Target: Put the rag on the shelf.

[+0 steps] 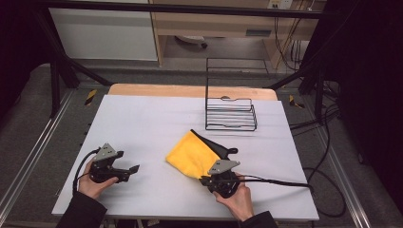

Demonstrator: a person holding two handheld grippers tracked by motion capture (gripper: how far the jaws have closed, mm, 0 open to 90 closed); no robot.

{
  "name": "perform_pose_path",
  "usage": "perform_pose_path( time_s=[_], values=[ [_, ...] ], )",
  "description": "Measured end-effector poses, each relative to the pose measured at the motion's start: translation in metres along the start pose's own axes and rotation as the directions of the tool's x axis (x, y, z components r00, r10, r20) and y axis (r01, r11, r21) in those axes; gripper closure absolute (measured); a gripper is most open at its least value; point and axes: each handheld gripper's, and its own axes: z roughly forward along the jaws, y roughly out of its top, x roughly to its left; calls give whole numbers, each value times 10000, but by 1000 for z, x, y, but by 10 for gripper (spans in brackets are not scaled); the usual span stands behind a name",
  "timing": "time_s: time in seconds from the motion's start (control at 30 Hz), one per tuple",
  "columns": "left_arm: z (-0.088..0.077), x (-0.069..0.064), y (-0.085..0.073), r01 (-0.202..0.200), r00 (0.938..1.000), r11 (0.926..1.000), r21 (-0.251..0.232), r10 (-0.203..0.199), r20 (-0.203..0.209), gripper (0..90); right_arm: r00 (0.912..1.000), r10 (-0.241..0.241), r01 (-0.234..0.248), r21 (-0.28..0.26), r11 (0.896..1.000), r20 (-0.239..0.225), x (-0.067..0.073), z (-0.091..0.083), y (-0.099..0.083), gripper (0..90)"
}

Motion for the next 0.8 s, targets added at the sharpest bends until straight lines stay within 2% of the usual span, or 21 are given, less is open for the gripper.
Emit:
perform_pose_path(
  time_s=[0.07, 0.1, 0.13, 0.17, 0.2, 0.23, 0.33, 0.4, 0.43, 0.47, 0.53, 0.63, 0.7, 0.8],
  values=[
    [0, 0, 0, -5, 10000, 10000, -4, 5, -4, 117, 9993, -191, 185, 200, 9996, 336, -2, 1, -1, 854],
    [0, 0, 0, -10, 10000, 10000, -9, 10, 3, 117, 9986, -352, 332, 514, 9981, 394, -3, 2, -2, 845],
    [0, -1, 0, -17, 10000, 10000, -9, 17, 4, 117, 9979, -478, 450, 645, 9969, 427, -4, 2, -3, 805],
    [0, -1, 0, -28, 10000, 10000, 1, 28, 6, 117, 9971, -500, 470, 517, 9976, 576, -5, 2, -4, 747],
    [0, -1, 0, -29, 10000, 10000, -4, 29, 7, 117, 9973, -496, 467, 542, 9974, 536, -7, 1, -5, 704],
    [0, -1, 0, -33, 10000, 10000, 6, 33, 16, 117, 9979, -419, 402, 345, 9986, 503, -8, -1, -5, 645],
    [0, -1, 0, -20, 10000, 10000, -7, 20, 17, 117, 9951, -371, 403, -339, 9986, 920, -21, -11, -2, 515],
    [1, -1, 0, -2, 10000, 10000, 1, 2, 16, 119, 9919, 34, 64, -766, 9970, 1268, -37, -17, 0, 497],
    [1, -1, 1, -42, 10000, 10000, 28, 42, 18, 119, 9895, 298, -173, -893, 9959, 1414, -46, -19, -1, 460],
    [1, -1, 1, -68, 10000, 10000, 34, 68, 21, 119, 9867, 618, -481, -928, 9945, 1502, -55, -19, -2, 464],
    [1, -1, 1, -48, 10000, 10000, 24, 48, 21, 119, 9816, 932, -764, -1044, 9916, 1665, -70, -18, -4, 471],
    [2, -1, 0, -67, 10000, 10000, 61, 67, 23, 119, 9774, 1299, -1183, -779, 9899, 1667, -84, -8, -8, 543],
    [2, -1, 0, -76, 10000, 9999, 72, 76, 26, 119, 9804, 1166, -1118, -387, 9930, 1589, -88, 3, -10, 600],
    [2, -1, 1, -77, 10000, 10000, 50, 77, 35, 120, 9809, 1226, -1185, -356, 9923, 1509, -90, 10, -10, 762]
  ],
)
